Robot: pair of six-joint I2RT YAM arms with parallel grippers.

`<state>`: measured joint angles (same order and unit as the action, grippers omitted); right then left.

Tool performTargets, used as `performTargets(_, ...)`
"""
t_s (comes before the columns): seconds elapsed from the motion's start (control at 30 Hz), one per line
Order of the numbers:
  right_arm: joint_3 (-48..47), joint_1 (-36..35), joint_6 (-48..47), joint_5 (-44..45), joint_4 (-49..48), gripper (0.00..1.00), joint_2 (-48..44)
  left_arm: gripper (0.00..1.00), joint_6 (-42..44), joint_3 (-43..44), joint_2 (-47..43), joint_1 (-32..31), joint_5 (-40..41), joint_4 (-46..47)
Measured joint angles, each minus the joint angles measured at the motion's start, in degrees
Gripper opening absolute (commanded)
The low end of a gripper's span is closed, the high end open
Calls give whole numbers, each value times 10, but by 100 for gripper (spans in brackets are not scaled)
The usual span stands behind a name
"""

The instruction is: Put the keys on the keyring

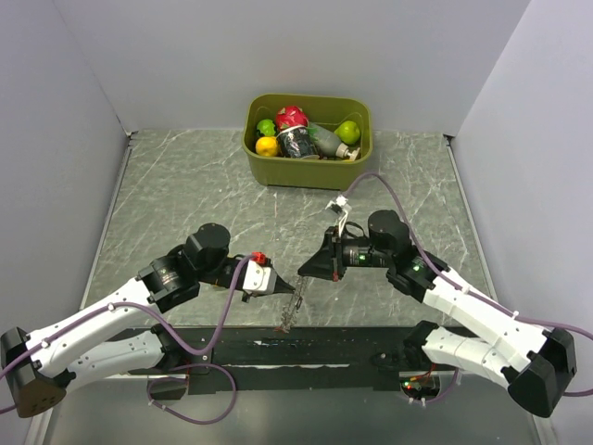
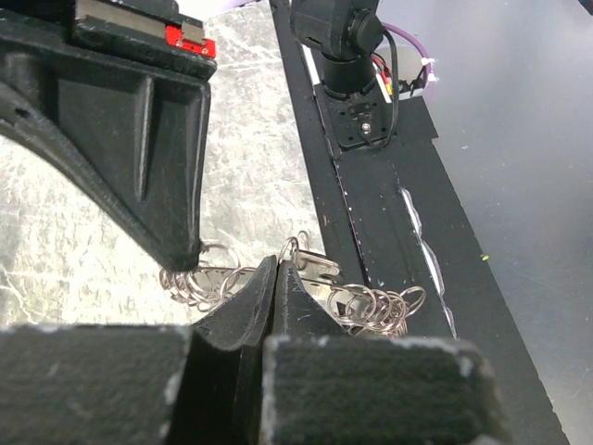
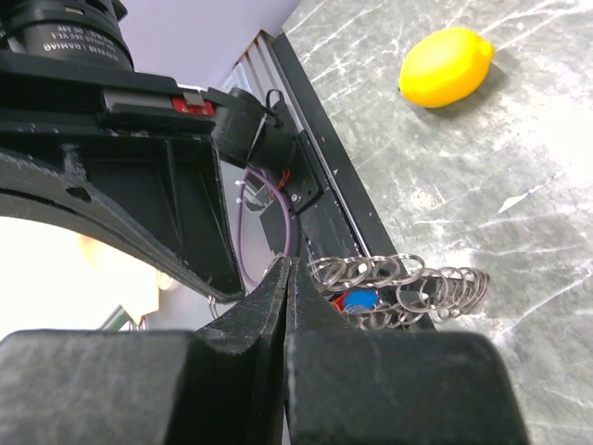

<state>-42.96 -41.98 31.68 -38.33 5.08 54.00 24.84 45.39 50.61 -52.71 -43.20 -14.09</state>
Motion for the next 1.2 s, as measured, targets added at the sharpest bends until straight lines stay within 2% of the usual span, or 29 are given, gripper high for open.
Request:
performTargets(0.27, 27, 0, 0, 8, -9, 0, -37, 1, 2, 0, -1, -6, 11, -4)
performTargets(0.33, 29, 0, -2, 8, -14, 0, -44, 7, 2, 0, -1, -9, 13, -4)
performTargets(0.5, 29, 0, -11, 10, -24, 0, -56, 38, 1, -2, -1, -19, 28, -1)
performTargets(0.6, 29, 0, -15, 19, -32, 0, -69, 47, -3, -3, -2, -23, 34, 5)
performTargets(0.7, 29, 0, -17, 28, -44, 0, -82, 51, -9, -16, -5, -24, 46, 26)
performTargets(0.97, 30, 0, -35, 79, -31, 0, -87, 52, -44, -48, -23, -25, 101, 77)
performTargets(1.2, 73, 1, -26, 188, 21, 0, -92, 55, -91, -80, 41, -25, 131, 150)
